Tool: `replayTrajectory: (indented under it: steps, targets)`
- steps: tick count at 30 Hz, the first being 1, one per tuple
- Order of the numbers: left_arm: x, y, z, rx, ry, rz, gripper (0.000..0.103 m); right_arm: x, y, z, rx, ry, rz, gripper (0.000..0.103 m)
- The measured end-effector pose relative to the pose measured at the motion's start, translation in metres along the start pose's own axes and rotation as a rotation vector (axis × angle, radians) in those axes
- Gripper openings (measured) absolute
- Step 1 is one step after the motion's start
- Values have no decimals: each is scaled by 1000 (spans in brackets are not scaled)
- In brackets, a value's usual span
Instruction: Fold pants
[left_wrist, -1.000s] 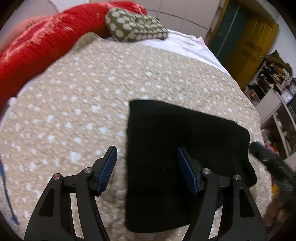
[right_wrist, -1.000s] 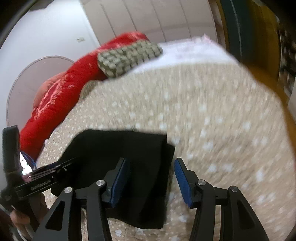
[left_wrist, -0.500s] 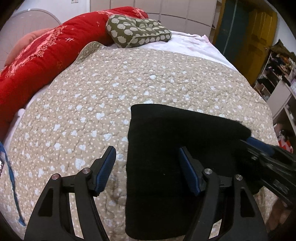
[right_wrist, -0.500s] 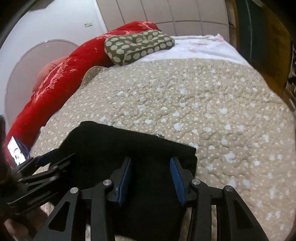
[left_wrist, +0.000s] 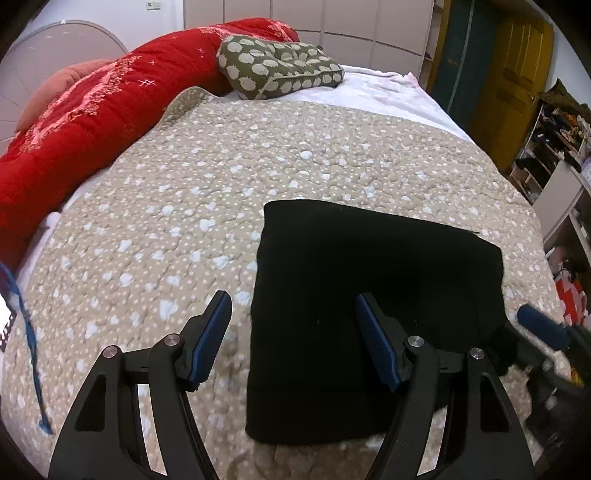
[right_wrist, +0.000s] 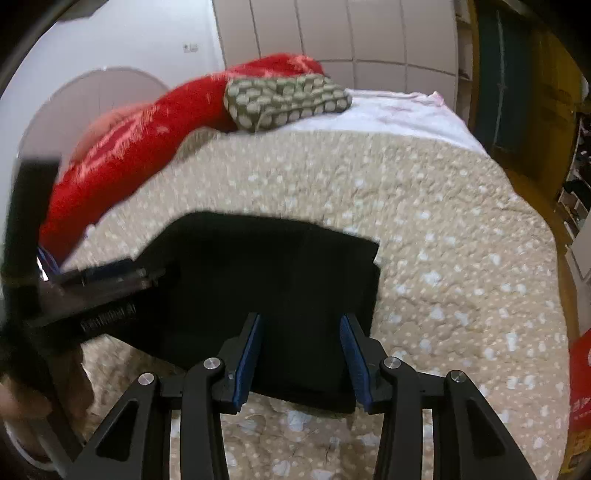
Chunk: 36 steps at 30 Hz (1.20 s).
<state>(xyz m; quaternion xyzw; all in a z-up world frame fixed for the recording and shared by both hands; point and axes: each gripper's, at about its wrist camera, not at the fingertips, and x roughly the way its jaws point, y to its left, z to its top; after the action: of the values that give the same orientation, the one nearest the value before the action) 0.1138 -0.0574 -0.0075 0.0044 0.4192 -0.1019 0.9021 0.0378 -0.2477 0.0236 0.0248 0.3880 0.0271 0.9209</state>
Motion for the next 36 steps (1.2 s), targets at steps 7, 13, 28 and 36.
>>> replayTrajectory:
  steps: [7,13,28,36]
  targets:
    - [-26,1,-20,-13,-25,33,70,-23,-3,-2,70,-36,-45,43]
    - [-50,-3,-36,20,-68,67,70,-40,-5,-7,114,-57,-55,45]
    - [-89,-9,-49,31,-160,79,70,-65,10,-15,98,-79,-51,46]
    - [-96,-11,-51,33,-172,82,70,-70,12,-18,89,-81,-49,46]
